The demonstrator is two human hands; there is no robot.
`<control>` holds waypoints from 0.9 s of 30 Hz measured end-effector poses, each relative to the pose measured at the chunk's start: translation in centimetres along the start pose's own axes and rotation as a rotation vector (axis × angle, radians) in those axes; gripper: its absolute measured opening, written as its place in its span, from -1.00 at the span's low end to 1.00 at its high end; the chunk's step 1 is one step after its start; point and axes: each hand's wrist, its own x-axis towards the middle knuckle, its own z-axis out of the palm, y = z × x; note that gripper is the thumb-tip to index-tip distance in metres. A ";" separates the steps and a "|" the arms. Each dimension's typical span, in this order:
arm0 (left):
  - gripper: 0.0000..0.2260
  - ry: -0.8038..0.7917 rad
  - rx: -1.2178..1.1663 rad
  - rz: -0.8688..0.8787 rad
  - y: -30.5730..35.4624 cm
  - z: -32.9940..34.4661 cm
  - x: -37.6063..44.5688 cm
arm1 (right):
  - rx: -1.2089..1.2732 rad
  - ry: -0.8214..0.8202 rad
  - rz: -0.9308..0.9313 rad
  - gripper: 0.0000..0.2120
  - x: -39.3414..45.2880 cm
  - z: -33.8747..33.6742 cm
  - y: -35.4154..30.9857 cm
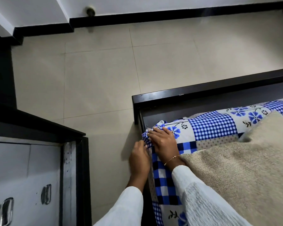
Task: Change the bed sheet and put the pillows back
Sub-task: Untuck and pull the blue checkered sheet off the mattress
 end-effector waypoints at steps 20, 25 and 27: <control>-0.56 -0.103 0.109 0.603 0.5 -0.2 0.8 | 0.255 0.399 0.497 -0.52 -3.0 -5.3 -0.3; -0.69 0.092 0.058 0.586 2.8 -0.8 1.1 | -0.047 -0.016 0.117 -0.60 -2.8 -2.4 2.4; -0.74 0.145 0.090 0.538 2.7 -1.0 1.0 | -0.076 0.001 0.014 -0.71 -2.5 -1.8 2.9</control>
